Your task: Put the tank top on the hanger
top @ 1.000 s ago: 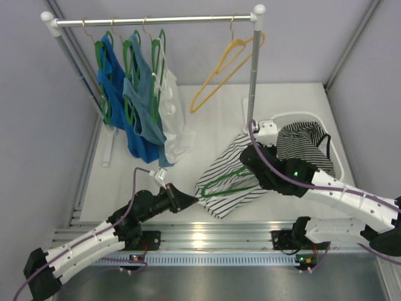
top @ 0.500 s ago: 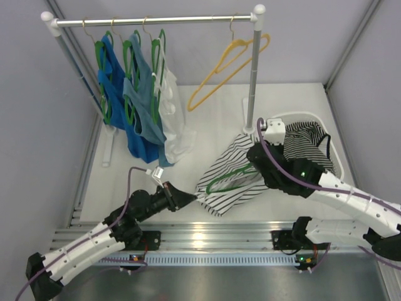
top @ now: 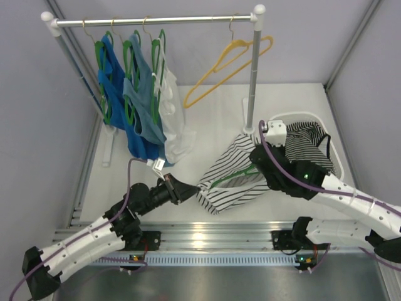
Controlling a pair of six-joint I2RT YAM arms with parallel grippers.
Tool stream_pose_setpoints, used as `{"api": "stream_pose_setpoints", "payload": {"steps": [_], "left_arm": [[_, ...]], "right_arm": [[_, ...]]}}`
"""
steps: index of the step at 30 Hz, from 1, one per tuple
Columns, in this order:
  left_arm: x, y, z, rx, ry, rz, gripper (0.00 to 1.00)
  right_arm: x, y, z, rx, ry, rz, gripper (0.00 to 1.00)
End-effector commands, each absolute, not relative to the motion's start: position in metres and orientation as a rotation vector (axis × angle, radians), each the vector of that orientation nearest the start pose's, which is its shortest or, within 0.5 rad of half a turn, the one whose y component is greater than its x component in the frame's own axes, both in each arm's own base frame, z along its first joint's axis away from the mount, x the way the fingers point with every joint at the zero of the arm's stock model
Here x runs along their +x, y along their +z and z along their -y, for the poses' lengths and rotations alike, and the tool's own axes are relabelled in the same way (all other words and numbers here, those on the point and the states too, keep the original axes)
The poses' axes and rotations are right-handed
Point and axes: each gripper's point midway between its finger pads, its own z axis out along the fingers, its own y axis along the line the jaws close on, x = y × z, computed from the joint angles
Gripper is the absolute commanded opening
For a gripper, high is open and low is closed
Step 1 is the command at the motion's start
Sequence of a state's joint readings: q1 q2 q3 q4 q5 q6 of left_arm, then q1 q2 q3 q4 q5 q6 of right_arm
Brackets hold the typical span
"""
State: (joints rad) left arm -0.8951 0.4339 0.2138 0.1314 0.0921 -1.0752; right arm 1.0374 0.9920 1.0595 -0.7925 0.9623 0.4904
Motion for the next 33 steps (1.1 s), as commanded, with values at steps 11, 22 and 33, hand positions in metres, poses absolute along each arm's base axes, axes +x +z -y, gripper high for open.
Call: {"api": "stream_pose_setpoints", "payload": {"steps": [11,22,33], "left_arm": [[0.147,0.320,0.284,0.098,-1.675,-1.510,0.00],[0.148,0.289,0.272,0.087,-1.530,-1.689,0.00],[0.149,0.254,0.248,0.009,-1.382,-1.825,0.00]], "right_arm": [[0.237,0.284,-0.157,-0.020,0.075,-1.929,0.00],[0.236,0.337,-0.142,0.084,0.177,-1.835,0.00],[0.233,0.338,-0.145,0.077,0.228,-1.852,0.00]]}}
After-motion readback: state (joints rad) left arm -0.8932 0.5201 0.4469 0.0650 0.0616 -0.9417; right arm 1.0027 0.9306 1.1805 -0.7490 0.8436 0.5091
